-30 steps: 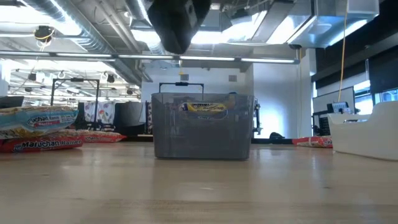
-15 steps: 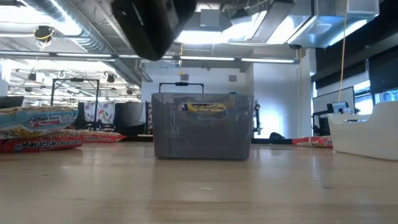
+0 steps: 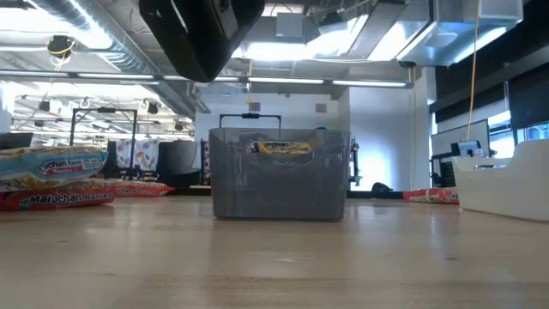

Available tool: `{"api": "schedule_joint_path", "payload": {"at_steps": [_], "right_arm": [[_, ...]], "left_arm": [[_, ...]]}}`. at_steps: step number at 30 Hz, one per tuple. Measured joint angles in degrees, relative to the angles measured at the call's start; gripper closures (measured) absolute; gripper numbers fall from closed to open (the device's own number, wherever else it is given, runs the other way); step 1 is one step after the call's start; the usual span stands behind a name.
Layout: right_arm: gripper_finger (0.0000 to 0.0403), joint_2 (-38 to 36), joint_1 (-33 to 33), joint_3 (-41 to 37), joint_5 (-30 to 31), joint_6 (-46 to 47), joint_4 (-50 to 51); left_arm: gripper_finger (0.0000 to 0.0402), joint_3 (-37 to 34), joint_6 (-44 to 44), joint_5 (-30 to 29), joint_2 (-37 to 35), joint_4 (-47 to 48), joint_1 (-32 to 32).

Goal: Sort Maruchan noodles
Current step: Put the light blue noodle pack into the black bin

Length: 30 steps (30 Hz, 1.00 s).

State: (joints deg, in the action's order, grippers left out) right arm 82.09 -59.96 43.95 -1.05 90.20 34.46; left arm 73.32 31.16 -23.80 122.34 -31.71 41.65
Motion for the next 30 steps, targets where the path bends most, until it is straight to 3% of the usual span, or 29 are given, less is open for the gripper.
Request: {"api": "schedule_joint_path", "payload": {"at_steps": [7,9,16,26,30], "right_arm": [[0.0373,0.01,0.00,0.02,0.92,-3.23,0.18],[0.0394,0.01,-0.02,0.02,2.17,-4.27,0.10],[0.0400,0.01,1.42,0.02,13.06,-9.49,-3.72],[0.0400,0.34,10.27,0.08,32.45,-20.19,-12.13],[0.0391,1.90,14.10,0.08,34.46,-22.06,-14.82]], "left_arm": [[0.0294,0.00,-0.20,-1.05,0.00,0.00,0.02],[0.0294,0.00,-0.20,-1.06,0.00,0.01,0.02],[0.0294,0.00,-0.22,-1.22,-0.02,0.01,0.02],[0.0294,0.00,-0.22,-2.73,-0.02,0.01,-0.27],[0.0294,0.00,-0.18,-5.21,-0.02,0.00,-0.37]]}}
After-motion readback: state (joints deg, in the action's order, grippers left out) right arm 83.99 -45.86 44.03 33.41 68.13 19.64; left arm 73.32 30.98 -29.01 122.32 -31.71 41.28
